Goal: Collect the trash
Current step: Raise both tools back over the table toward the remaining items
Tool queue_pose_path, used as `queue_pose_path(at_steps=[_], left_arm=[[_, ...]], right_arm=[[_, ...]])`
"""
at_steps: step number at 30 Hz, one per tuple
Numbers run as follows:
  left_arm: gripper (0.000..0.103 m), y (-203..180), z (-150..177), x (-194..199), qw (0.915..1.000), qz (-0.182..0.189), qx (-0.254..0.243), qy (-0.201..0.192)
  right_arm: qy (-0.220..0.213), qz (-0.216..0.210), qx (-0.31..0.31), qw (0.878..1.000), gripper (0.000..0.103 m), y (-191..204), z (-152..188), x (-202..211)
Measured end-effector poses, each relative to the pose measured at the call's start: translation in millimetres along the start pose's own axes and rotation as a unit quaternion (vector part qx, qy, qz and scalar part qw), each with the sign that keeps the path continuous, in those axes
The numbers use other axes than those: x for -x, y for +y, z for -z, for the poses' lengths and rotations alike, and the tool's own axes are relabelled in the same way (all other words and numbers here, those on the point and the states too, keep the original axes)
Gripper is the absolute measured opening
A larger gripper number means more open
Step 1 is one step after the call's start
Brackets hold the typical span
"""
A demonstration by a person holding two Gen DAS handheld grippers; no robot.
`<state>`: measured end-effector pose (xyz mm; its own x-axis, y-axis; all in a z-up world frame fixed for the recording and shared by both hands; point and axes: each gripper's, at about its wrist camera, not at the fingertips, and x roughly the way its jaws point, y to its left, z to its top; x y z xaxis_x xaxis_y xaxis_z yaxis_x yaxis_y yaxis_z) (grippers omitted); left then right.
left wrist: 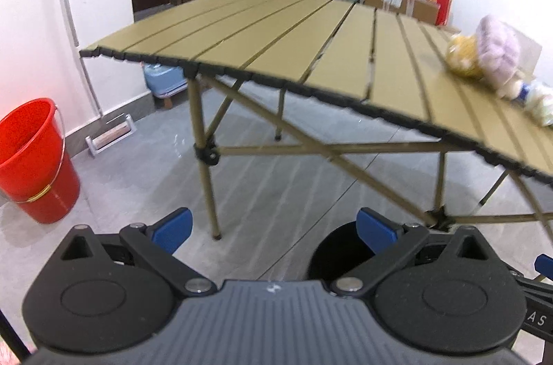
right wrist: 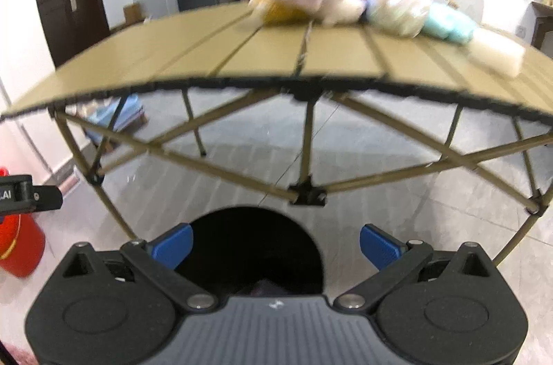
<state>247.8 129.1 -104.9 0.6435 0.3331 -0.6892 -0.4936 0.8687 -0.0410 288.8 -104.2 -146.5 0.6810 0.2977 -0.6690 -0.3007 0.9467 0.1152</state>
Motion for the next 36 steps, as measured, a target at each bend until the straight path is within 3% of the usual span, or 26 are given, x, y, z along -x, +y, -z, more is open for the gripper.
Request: queue_pose_path(at_steps=[11, 20, 29, 36], left_arm=[[0.103, -48, -12, 32, 0.9985, 0.025, -0.034, -0.034], [0.103, -83, -26, 48, 0.9955, 0.061, -0.050, -0.053], [0.103, -119, -32, 50, 0.9928, 0.085, -0.065, -0.054], [0.103, -140, -38, 45, 0.9916, 0.089, -0.071, -0.061]], right_arm=[[-0.092, 0.024, -0.002, 0.995, 0.103, -41, -17, 51], [-0.163, 0.055, -0.040, 0.984, 0.103, -89, -40, 76], [-0.185, 0.091, -0.096, 0.974, 0.103, -146, -56, 74], [-0.201, 0.109, -0.093, 0.969, 0.103, -172, -66, 73]])
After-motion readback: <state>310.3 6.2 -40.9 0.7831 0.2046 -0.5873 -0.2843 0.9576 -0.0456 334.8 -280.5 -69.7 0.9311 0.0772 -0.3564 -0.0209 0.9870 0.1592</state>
